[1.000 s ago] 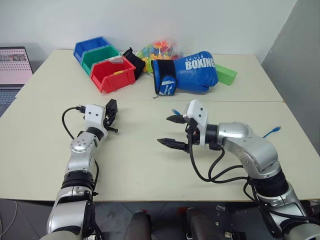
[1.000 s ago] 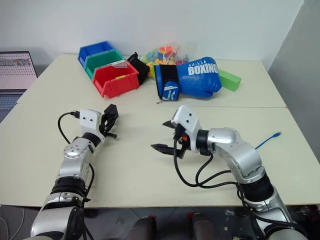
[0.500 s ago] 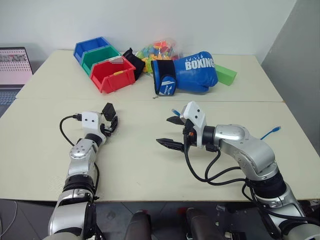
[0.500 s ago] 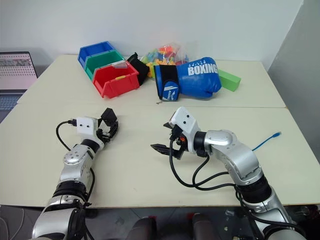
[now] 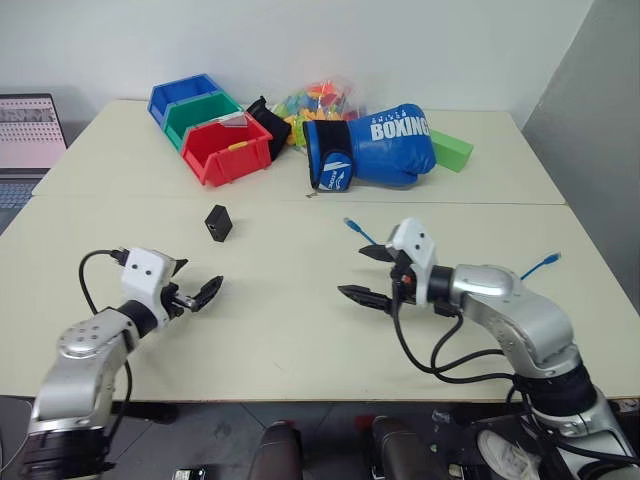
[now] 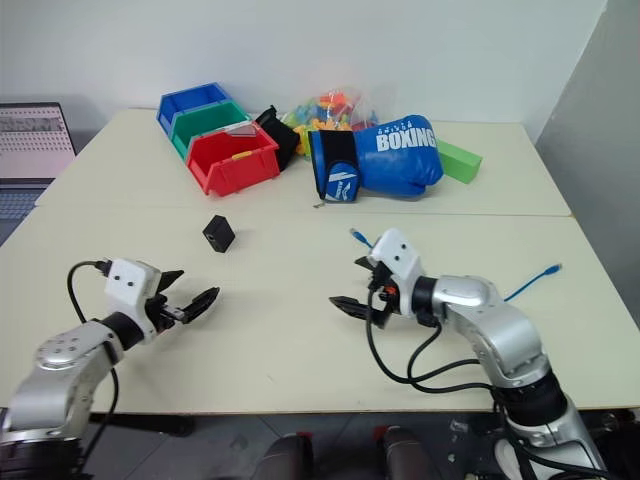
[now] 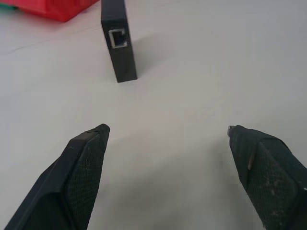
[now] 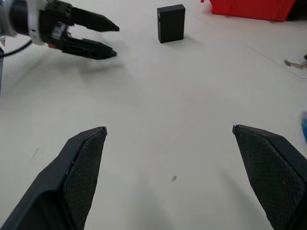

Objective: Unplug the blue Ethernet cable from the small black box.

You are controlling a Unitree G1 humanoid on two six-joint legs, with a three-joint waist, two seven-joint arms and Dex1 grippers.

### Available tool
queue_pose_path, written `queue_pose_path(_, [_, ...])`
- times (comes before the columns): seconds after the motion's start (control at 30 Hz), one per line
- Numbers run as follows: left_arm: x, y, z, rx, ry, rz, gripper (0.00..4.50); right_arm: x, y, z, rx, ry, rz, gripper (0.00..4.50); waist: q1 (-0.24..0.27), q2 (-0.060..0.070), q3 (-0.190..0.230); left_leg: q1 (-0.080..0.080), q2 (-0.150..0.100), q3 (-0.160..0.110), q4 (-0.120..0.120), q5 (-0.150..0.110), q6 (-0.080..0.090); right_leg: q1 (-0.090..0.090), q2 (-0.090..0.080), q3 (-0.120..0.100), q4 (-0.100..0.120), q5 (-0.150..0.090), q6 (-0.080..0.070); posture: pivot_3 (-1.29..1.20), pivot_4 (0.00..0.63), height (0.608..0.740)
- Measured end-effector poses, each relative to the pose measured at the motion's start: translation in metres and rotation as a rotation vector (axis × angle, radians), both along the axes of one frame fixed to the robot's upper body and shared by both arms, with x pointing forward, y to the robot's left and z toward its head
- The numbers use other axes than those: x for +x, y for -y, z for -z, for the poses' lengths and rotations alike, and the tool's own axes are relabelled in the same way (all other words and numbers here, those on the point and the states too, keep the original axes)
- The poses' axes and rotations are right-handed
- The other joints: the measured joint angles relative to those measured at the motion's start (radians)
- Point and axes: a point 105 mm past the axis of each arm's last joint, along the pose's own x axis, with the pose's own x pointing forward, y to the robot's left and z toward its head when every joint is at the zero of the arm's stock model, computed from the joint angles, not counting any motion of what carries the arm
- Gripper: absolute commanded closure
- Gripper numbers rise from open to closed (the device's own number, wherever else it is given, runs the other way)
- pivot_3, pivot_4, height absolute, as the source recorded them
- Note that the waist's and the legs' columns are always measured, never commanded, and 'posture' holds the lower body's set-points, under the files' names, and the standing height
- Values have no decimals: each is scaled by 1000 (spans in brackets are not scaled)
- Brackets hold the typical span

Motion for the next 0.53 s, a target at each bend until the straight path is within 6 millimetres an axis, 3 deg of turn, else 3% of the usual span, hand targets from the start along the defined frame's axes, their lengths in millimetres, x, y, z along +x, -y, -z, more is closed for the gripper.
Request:
queue_pose_path(0.3, [-30, 9, -40, 54, -100, 241, 296, -4, 66, -15, -31, -3, 62, 38, -4, 1, 2, 1, 0, 1, -1, 0, 0, -1, 0, 1, 0, -1, -1, 0, 150, 740])
queue_pose_path(0.53, [-36, 22, -44, 46, -115, 323, 296, -7, 84, -14, -76, -15, 78, 38, -4, 1, 2, 1, 1, 1, -1, 0, 0, -1, 1, 2, -1, -1, -1, 0, 150, 740])
